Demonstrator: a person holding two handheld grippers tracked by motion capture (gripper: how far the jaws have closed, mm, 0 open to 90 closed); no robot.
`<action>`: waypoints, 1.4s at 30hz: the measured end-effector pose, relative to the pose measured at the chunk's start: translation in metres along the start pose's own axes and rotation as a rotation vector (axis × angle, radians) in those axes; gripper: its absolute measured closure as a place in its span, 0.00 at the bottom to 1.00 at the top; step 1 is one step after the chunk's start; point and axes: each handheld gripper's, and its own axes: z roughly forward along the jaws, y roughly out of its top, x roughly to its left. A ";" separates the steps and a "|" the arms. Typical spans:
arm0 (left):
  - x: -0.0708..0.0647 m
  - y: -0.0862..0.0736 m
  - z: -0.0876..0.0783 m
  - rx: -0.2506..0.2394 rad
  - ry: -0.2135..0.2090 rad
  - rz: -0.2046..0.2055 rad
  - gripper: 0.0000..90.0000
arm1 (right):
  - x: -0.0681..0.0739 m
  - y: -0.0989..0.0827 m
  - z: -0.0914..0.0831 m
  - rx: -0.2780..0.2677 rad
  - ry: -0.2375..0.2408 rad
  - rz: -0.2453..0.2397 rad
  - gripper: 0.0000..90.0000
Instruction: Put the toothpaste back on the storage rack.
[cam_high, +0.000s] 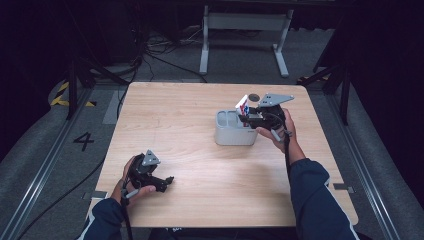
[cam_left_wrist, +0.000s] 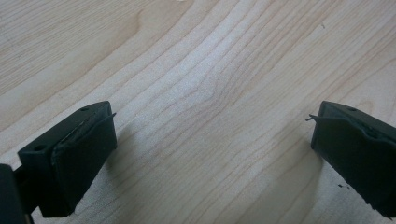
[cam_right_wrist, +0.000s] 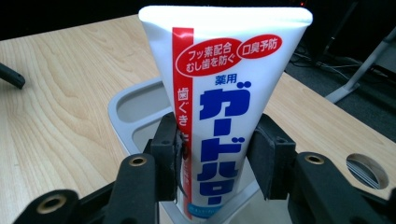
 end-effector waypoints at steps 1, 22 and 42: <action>0.000 0.000 0.000 0.000 0.000 0.000 0.01 | 0.000 0.000 0.000 0.000 0.000 0.000 0.65; 0.000 0.000 0.000 0.000 0.000 0.000 0.01 | 0.000 -0.009 -0.003 0.033 0.017 -0.007 0.61; 0.000 0.000 0.000 0.001 -0.011 -0.005 0.01 | -0.002 -0.015 -0.011 0.004 -0.005 0.026 0.53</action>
